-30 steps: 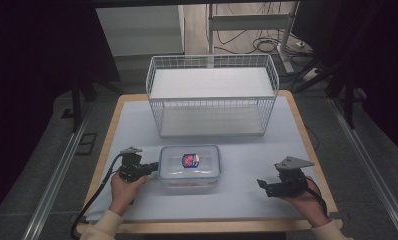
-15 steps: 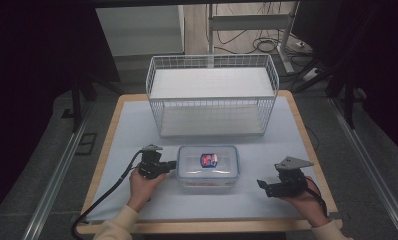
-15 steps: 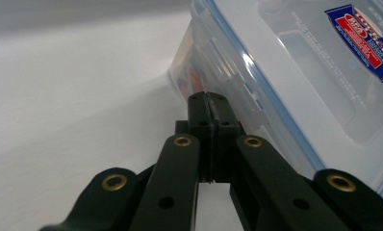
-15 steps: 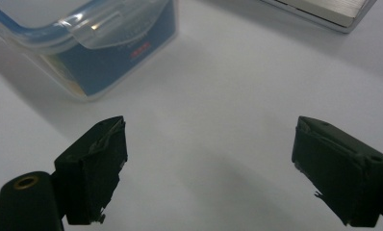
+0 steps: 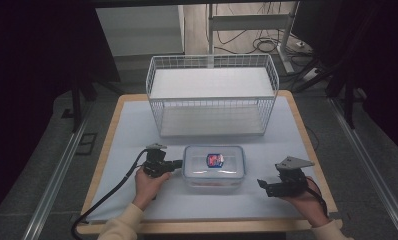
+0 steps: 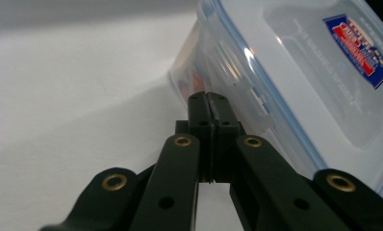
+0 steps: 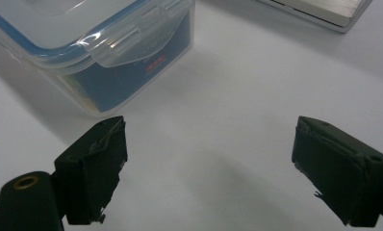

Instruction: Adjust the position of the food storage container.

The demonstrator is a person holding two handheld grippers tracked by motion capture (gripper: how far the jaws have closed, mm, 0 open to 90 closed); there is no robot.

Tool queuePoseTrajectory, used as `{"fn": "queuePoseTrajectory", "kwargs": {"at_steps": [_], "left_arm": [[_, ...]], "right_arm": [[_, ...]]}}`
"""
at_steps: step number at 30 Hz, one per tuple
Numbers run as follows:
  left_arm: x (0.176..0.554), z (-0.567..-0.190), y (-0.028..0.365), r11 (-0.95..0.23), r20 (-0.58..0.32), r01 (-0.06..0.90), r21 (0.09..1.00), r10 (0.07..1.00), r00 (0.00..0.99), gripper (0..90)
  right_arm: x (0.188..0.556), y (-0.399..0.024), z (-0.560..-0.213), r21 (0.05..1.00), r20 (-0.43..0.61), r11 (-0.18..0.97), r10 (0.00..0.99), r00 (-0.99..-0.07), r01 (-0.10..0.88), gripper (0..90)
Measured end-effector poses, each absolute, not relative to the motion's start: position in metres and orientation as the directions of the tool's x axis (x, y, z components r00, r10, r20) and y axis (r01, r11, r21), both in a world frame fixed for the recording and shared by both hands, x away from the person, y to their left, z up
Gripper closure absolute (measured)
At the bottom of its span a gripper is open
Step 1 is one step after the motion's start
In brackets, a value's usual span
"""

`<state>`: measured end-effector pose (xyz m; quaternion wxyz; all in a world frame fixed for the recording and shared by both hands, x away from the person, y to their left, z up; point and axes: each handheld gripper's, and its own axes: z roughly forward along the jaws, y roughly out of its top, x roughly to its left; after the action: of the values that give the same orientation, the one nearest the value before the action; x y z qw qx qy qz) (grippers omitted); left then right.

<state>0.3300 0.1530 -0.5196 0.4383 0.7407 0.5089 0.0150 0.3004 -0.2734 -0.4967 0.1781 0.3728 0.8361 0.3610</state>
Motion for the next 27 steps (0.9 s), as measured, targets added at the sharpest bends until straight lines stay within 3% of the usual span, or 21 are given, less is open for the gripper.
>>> {"fn": "queuePoseTrajectory", "kwargs": {"at_steps": [12,21,24,26,27], "left_arm": [[0.302,-0.5,0.202,-0.019,-0.424,0.701,0.713,0.784,0.453,88.1],[0.281,-0.494,0.199,-0.063,-0.402,0.675,0.735,0.761,0.51,86.1],[0.28,-0.493,0.197,-0.065,-0.392,0.671,0.739,0.768,0.506,83.9],[0.28,-0.493,0.198,-0.061,-0.393,0.673,0.737,0.772,0.5,75.6],[0.28,-0.493,0.198,-0.05,-0.403,0.678,0.733,0.771,0.492,75.6]], "right_arm": [[0.3,-0.275,-0.495,0.745,-0.032,0.455,0.754,-0.656,0.487,12.3],[0.299,-0.275,-0.495,0.744,-0.035,0.459,0.752,-0.658,0.486,12.3],[0.299,-0.274,-0.495,0.745,-0.036,0.46,0.751,-0.659,0.484,12.3],[0.299,-0.274,-0.495,0.745,-0.036,0.459,0.752,-0.658,0.484,12.3],[0.299,-0.274,-0.495,0.745,-0.035,0.458,0.753,-0.657,0.485,12.4]]}}
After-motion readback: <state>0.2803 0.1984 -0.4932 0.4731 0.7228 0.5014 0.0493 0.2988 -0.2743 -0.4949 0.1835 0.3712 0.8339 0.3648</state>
